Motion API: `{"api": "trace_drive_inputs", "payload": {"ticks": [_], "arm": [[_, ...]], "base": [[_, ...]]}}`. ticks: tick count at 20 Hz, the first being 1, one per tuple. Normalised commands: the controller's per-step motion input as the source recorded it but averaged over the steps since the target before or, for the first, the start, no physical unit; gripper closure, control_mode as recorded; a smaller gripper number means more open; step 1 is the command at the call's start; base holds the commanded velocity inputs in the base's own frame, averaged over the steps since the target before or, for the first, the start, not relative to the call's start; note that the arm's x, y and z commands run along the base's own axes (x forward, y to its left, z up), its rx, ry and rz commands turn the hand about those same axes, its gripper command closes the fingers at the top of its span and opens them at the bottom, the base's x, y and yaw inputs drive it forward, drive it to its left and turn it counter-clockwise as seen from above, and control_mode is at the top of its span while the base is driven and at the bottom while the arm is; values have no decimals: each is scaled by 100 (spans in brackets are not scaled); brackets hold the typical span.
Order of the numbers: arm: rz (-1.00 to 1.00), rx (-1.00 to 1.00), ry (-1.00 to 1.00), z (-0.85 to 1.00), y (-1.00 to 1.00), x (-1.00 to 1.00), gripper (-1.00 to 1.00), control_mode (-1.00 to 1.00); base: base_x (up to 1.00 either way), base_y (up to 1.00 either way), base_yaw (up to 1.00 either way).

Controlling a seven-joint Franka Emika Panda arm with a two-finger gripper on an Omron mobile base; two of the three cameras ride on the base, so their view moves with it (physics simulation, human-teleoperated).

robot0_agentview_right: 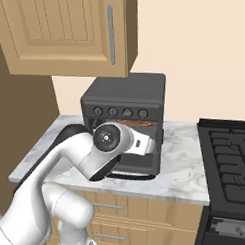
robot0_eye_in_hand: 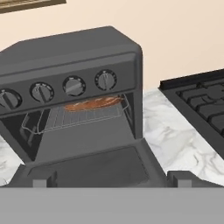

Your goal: Pull the toaster oven rack outwards. Pick up the baguette from the plate and place it on the toaster oven rack. Close the toaster oven door fully and set the temperature to the lowest setting.

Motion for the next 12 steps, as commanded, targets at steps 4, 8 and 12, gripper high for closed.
{"api": "trace_drive_inputs", "payload": {"ticks": [4, 8, 12], "arm": [[-16, 0, 0, 0, 0, 0, -100, -100], [-10, 5, 0, 0, 0, 0, -100, -100], [-5, 9, 0, 0, -1, -2, -100, -100]], "base": [[0, 0, 0], [0, 0, 0], [0, 0, 0]]}}
